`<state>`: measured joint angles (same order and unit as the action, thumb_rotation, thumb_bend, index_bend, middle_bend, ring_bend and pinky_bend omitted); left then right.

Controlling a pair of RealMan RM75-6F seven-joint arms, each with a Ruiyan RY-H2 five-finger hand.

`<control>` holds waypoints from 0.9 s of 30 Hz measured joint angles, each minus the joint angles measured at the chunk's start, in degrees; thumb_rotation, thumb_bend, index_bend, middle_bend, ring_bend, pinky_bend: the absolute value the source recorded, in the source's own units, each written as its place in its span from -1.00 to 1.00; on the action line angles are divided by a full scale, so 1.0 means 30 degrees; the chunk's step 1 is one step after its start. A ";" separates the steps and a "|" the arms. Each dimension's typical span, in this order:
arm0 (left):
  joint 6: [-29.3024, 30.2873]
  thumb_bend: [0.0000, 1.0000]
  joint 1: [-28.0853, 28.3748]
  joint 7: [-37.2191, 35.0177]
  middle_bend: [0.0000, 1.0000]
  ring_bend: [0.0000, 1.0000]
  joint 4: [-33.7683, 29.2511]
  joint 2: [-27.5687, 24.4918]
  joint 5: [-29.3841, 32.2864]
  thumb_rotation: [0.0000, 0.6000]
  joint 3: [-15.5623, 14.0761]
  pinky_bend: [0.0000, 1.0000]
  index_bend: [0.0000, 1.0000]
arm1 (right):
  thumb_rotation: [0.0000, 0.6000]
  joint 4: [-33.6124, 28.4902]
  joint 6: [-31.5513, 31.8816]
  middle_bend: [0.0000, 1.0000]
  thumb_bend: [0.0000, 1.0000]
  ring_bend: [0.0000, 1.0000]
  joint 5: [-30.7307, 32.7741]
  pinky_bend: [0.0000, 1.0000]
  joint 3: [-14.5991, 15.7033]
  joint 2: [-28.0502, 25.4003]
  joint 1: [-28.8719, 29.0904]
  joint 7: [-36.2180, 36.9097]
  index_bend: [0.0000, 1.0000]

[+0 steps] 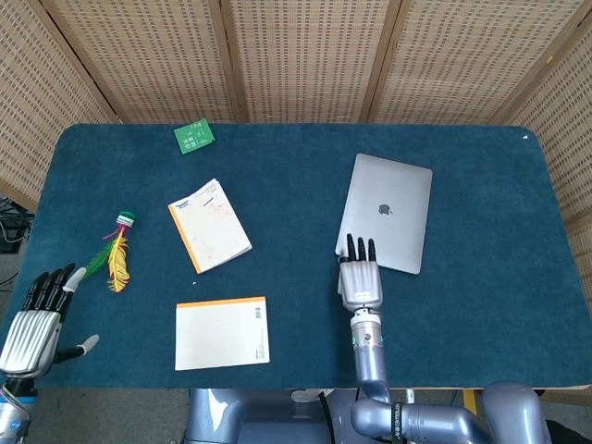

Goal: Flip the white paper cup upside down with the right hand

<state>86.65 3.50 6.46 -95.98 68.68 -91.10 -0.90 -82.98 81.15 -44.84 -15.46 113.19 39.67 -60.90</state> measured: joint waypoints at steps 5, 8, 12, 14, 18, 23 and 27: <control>-0.0052 -0.68 0.0026 -0.0083 -1.00 -1.00 -0.0070 -0.0087 -0.0079 1.00 -0.0061 -1.00 -1.00 | 1.00 0.0099 0.0096 -0.82 -0.46 -1.00 -0.0265 -0.90 0.0028 -0.0108 -0.0040 -0.0012 0.06; -0.0066 -0.68 0.0031 -0.0055 -1.00 -1.00 -0.0048 -0.0065 -0.0096 1.00 -0.0072 -1.00 -1.00 | 1.00 -0.0064 0.0040 -0.82 -0.46 -1.00 -0.0446 -0.90 0.0026 -0.0176 -0.0094 0.0274 0.06; -0.0046 -0.68 0.0027 -0.0083 -1.00 -1.00 -0.0042 -0.0064 -0.0070 1.00 -0.0050 -1.00 -1.00 | 1.00 -0.0424 -0.0116 -0.83 -0.45 -1.00 -0.0699 -0.90 -0.0172 -0.0274 -0.0195 0.1196 0.04; -0.0051 -0.68 0.0029 -0.0079 -1.00 -1.00 -0.0045 -0.0064 -0.0059 1.00 -0.0045 -1.00 -1.00 | 1.00 -0.0789 -0.0334 -0.84 -0.46 -1.00 -0.0741 -0.90 -0.0427 -0.0384 -0.0319 0.2132 0.03; -0.0109 -0.68 0.0044 0.0042 -1.00 -1.00 -0.0039 -0.0031 -0.0086 1.00 -0.0083 -1.00 -1.00 | 1.00 -0.1718 -0.1045 -0.85 -0.46 -1.00 -0.0700 -0.90 -0.1079 -0.0812 -0.0663 0.4480 0.02; -0.0143 -0.68 0.0046 0.0185 -1.00 -1.00 -0.0071 0.0008 -0.0129 1.00 -0.0131 -1.00 -1.00 | 1.00 -0.2917 -0.2296 -0.85 -0.45 -1.00 -0.0238 -0.92 -0.2069 -0.1644 -0.1237 0.7562 0.02; -0.0176 -0.69 0.0051 0.0363 -1.00 -1.00 -0.0093 0.0053 -0.0130 1.00 -0.0147 -1.00 -1.00 | 1.00 -0.3713 -0.3423 -0.85 -0.45 -1.00 0.0366 -0.94 -0.2851 -0.2240 -0.1634 0.9818 0.02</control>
<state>86.12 3.66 7.55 -96.26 68.84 -91.49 -1.34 -94.12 70.88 -43.75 -24.01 106.48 34.77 -31.45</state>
